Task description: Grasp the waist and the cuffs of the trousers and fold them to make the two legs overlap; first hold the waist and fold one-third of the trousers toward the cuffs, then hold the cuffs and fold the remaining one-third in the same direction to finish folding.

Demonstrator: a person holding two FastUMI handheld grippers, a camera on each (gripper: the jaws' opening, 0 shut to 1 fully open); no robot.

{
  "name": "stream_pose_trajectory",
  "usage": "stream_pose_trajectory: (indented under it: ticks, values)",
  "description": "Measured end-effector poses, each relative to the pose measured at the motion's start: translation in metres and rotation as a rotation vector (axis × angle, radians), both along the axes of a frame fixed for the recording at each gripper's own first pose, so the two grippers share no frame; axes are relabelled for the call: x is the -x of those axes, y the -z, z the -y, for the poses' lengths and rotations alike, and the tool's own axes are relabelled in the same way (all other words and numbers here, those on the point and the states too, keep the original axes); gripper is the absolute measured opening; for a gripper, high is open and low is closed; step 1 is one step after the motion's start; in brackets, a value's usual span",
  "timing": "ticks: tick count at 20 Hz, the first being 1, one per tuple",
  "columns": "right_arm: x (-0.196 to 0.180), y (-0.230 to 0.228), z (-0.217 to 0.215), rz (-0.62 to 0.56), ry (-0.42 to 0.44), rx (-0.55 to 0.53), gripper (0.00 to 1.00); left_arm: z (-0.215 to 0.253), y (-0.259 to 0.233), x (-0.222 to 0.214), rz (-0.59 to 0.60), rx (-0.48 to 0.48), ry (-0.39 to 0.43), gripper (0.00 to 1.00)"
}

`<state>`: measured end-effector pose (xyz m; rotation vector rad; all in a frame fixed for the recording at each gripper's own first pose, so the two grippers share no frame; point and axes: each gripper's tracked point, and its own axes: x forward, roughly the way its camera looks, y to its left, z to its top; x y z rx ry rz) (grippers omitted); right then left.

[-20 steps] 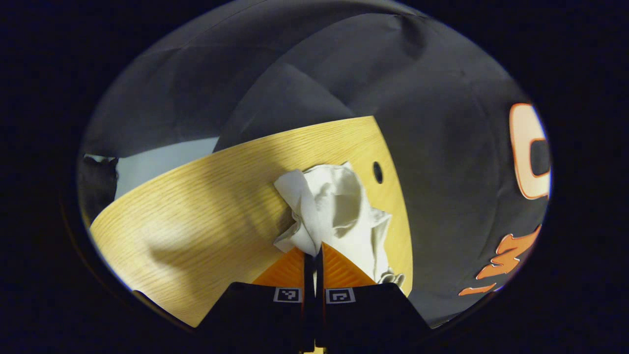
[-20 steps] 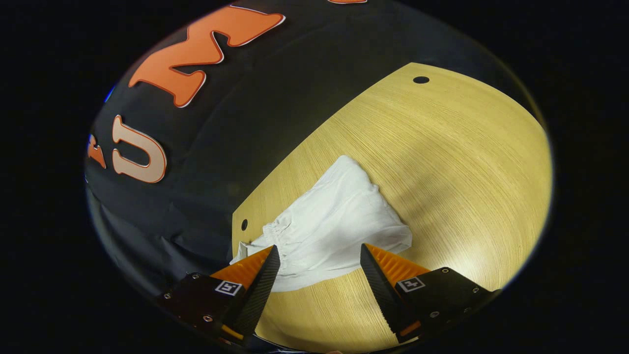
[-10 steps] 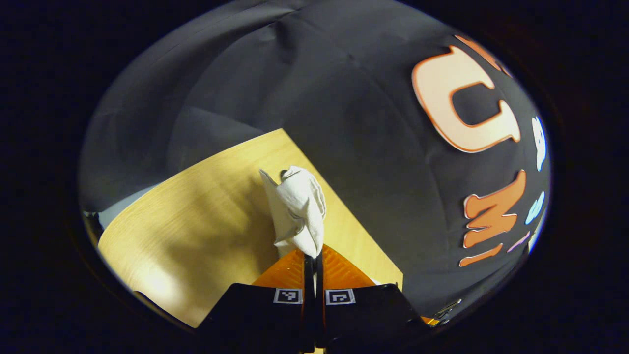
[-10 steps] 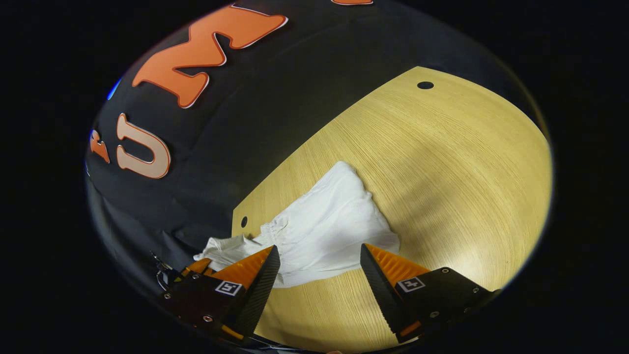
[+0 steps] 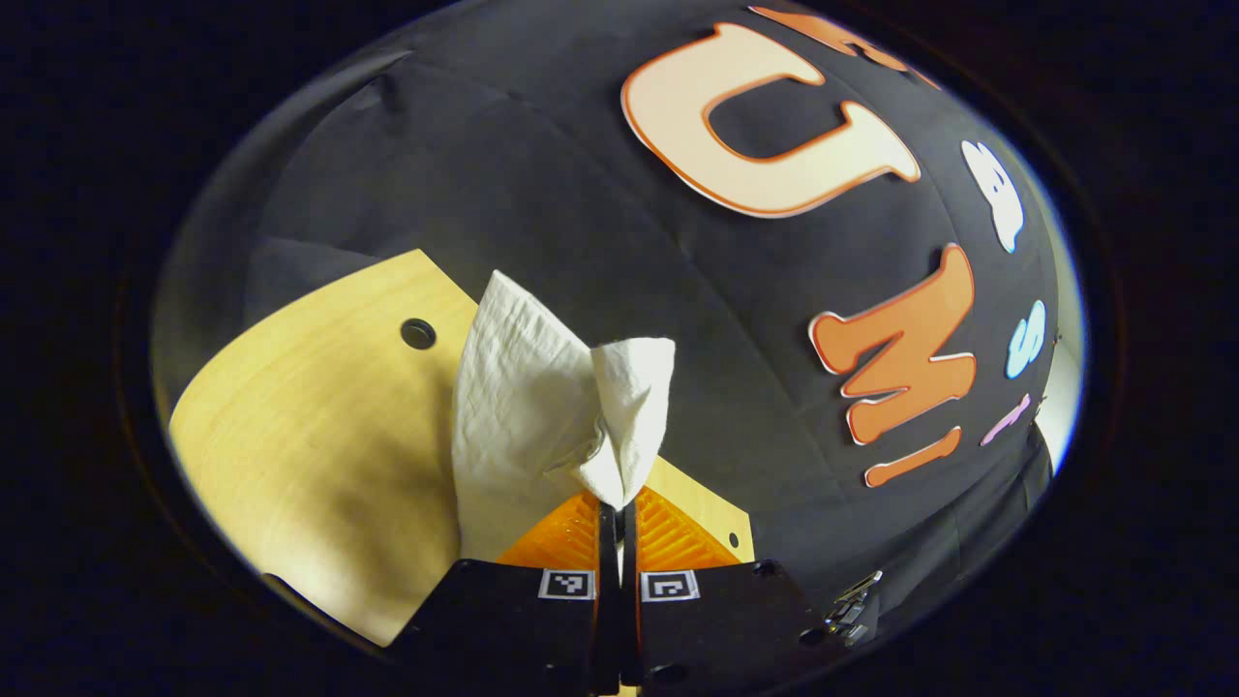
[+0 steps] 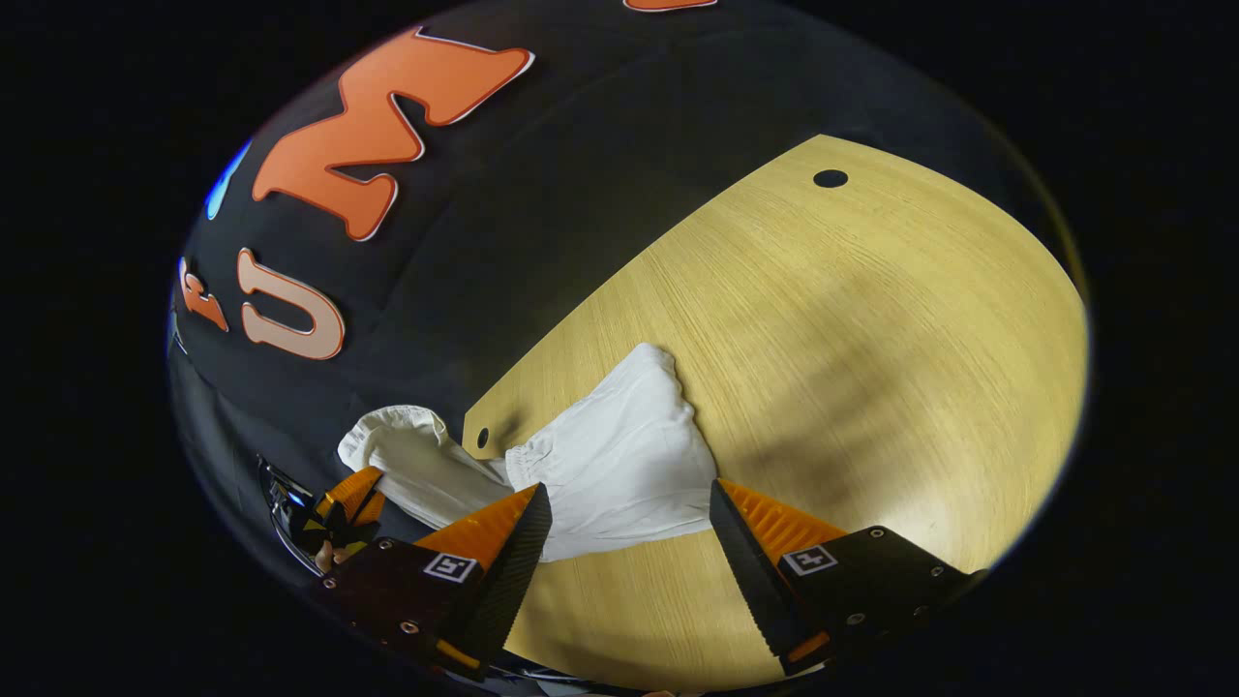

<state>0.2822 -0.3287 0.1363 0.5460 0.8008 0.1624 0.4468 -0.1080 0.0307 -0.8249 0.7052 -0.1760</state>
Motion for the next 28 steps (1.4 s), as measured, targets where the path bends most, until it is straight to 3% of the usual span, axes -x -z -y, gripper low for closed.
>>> stream_pose_trajectory:
  ticks: [9, 15, 21, 24, 25, 28]
  values:
    - [0.007, 0.006, 0.066, -0.030, 0.000, -0.031, 0.99, 0.148, 0.012, 0.019, -0.027, -0.066, 0.150, 0.04]
    - [0.006, 0.007, 0.094, -0.044, -0.001, -0.053, 0.99, 0.245, 0.076, 0.048, -0.129, -0.163, 0.285, 0.04]
    - [0.014, 0.005, 0.117, -0.038, 0.008, -0.045, 0.99, 0.289, 0.126, 0.066, -0.214, -0.316, 0.347, 0.04]
    - [0.018, 0.005, 0.126, -0.039, 0.019, -0.036, 0.99, 0.306, 0.131, 0.080, -0.228, -0.331, 0.375, 0.06]
    - [0.020, 0.005, 0.128, -0.038, 0.020, -0.034, 0.99, 0.312, 0.132, 0.083, -0.234, -0.331, 0.383, 0.11]
    - [0.023, 0.003, 0.129, -0.035, 0.017, -0.026, 0.99, 0.315, 0.130, 0.096, -0.232, -0.304, 0.402, 0.64]
